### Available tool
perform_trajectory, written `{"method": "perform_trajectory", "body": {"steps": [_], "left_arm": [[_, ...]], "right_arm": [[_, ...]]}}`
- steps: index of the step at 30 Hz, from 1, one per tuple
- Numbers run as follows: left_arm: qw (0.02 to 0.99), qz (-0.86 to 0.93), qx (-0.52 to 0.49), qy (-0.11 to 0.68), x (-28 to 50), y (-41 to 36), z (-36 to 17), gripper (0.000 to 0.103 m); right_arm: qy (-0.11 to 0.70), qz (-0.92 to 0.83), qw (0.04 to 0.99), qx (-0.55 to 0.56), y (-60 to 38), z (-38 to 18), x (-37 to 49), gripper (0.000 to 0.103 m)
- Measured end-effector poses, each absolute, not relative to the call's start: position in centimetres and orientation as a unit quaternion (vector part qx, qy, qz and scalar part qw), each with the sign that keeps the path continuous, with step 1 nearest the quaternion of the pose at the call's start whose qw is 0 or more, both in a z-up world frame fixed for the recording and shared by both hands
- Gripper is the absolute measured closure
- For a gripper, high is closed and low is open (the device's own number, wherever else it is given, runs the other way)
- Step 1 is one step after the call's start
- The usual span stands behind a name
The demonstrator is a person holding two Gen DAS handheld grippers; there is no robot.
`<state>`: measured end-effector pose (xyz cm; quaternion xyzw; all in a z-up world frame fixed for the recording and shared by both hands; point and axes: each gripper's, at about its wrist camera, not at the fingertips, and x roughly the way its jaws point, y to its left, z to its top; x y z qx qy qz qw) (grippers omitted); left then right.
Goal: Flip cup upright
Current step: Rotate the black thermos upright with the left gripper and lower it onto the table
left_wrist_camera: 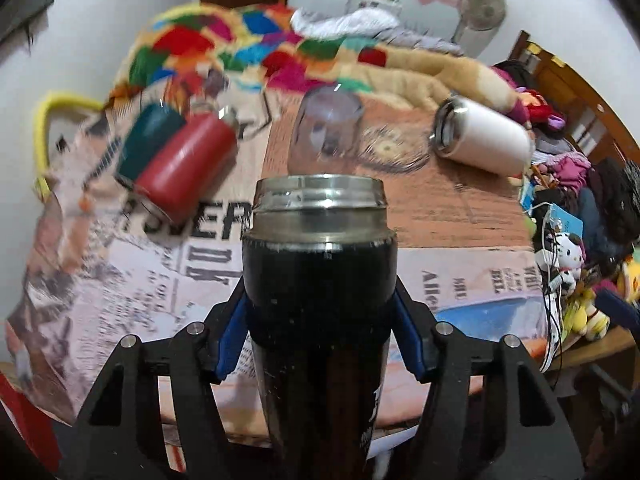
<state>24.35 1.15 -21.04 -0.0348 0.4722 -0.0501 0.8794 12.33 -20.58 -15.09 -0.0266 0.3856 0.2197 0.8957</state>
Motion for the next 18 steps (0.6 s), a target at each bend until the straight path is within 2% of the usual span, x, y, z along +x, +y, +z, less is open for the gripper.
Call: {"method": "perform_trajectory", "body": {"steps": [10, 18], "left_arm": [[0.919, -0.064, -0.026, 0.387, 20.2, 0.1, -15.1, 0.039], [0.94, -0.054, -0.009, 0.337, 21.9, -1.0, -11.7, 0.039]], "right_arm": [[0.365, 0.217, 0.904, -0.041, -20.4, -13.6, 12.2, 0.025], [0.352, 0.208, 0.912, -0.033, -21.0, -12.7, 12.8, 0.025]]}}
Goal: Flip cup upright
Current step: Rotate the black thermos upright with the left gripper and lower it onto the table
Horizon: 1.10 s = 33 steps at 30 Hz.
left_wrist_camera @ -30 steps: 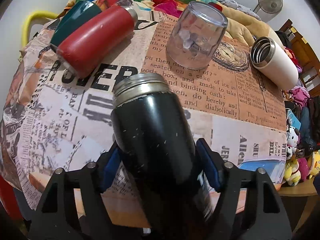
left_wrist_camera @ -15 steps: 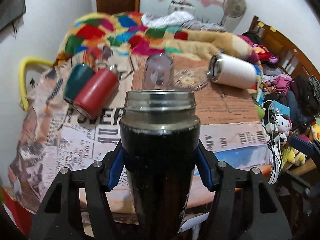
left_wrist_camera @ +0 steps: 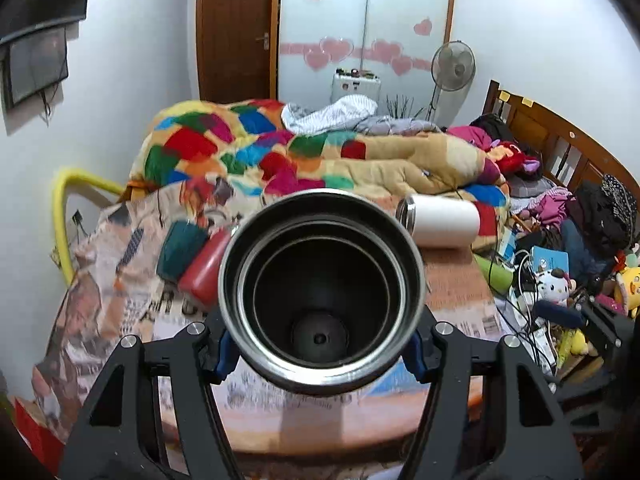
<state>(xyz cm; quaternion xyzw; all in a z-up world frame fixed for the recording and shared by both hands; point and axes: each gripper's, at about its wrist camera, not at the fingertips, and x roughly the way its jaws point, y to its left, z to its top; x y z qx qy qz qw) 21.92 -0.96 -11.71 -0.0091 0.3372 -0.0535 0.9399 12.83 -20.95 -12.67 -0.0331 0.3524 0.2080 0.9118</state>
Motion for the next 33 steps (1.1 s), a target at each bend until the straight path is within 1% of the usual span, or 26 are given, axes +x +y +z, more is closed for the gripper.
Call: {"method": "perform_trajectory", "body": {"steps": [5, 20, 28, 33], "left_arm": [[0.941, -0.062, 0.007, 0.332, 23.8, -2.2, -11.6, 0.039], [0.924, -0.094, 0.035, 0.368, 26.1, -5.0, -16.2, 0.039], [0.92, -0.11, 0.029, 0.376, 25.5, -5.0, -15.9, 0.039], [0.922, -0.115, 0.035, 0.368, 24.3, -4.8, -14.6, 0.039]], "right_arm": [[0.348, 0.2, 0.915, -0.045, -21.0, -12.3, 13.7, 0.025], [0.359, 0.194, 0.913, -0.022, -22.3, -13.0, 14.4, 0.025], [0.354, 0.191, 0.916, -0.012, -22.3, -12.2, 13.9, 0.025], [0.339, 0.194, 0.921, -0.009, -22.1, -10.9, 13.0, 0.025]]}}
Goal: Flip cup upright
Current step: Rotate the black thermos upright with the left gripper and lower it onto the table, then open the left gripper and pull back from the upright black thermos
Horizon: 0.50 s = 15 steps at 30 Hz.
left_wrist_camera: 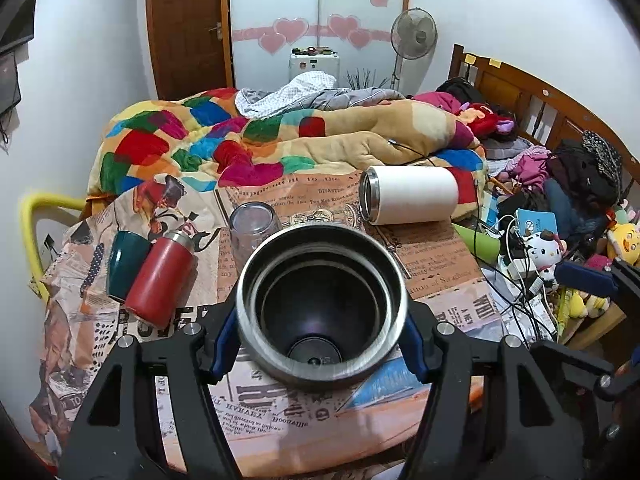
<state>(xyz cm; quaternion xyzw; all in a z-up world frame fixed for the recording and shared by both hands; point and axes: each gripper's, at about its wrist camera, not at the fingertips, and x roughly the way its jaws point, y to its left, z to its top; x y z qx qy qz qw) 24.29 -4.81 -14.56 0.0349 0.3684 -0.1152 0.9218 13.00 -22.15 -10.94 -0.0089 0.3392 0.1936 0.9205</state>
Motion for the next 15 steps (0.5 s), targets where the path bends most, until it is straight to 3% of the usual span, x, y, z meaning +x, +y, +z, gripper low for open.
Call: {"method": "perform_trajectory", "body": {"steps": [6, 15], "left_arm": [[0.931, -0.132, 0.01, 0.341, 20.7, -3.5, -11.2, 0.038], [0.971, -0.116, -0.003, 0.211, 10.9, -1.6, -3.5, 0.037]], "right_arm": [[0.293, 0.19, 0.937, -0.003, -22.3, -7.6, 10.4, 0.025], [0.175, 0.18, 0.968, 0.025, -22.8, -1.0, 4.3, 0.025]]}}
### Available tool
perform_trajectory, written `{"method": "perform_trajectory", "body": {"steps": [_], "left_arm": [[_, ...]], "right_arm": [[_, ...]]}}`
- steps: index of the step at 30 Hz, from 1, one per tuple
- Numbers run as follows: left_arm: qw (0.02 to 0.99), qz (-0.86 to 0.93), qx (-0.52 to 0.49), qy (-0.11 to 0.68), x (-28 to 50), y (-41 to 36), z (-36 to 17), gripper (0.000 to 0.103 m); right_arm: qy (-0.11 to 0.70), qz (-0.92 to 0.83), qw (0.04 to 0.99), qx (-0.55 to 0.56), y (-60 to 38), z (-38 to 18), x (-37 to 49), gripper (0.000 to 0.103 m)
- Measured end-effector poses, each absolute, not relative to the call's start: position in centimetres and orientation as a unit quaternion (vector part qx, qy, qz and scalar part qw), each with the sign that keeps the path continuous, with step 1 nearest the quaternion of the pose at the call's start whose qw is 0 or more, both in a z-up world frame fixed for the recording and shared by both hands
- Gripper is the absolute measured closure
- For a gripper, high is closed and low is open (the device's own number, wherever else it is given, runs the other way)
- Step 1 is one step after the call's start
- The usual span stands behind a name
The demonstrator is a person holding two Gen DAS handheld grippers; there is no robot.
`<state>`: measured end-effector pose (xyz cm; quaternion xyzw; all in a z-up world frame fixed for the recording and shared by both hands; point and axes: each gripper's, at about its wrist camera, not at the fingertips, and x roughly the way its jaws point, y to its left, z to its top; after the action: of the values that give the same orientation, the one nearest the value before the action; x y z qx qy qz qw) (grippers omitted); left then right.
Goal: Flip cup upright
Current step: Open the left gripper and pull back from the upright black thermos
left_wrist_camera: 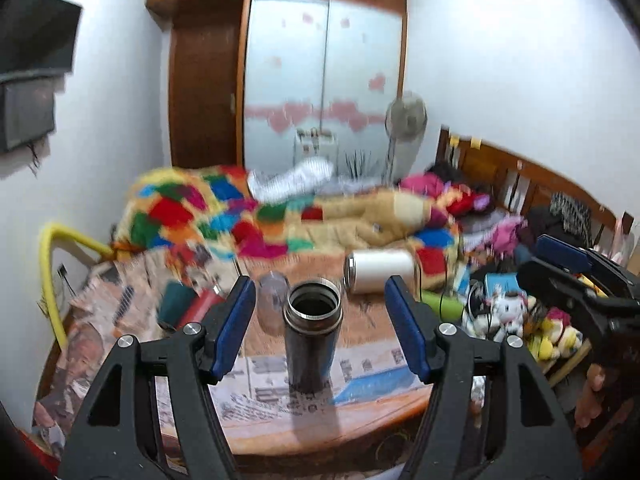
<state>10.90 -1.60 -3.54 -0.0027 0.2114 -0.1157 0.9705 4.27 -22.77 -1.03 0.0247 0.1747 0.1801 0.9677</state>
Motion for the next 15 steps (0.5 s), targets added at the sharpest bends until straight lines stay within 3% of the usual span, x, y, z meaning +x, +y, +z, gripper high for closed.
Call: {"method": "perform_trajectory", "body": {"steps": [7, 15], "left_arm": [[0.988, -0.099, 0.003, 0.118, 3.8, -1.3, -0.2, 0.026], [0.995, -0.062, -0.003, 0.073, -0.6, -1.3, 0.0, 0.005]], "right_arm": [[0.103, 0.181, 0.977, 0.045, -22.7, 1.9, 0.0, 0.023], [0.073, 0.164, 0.983, 0.047, -22.0, 1.8, -2.1, 0.012]]}}
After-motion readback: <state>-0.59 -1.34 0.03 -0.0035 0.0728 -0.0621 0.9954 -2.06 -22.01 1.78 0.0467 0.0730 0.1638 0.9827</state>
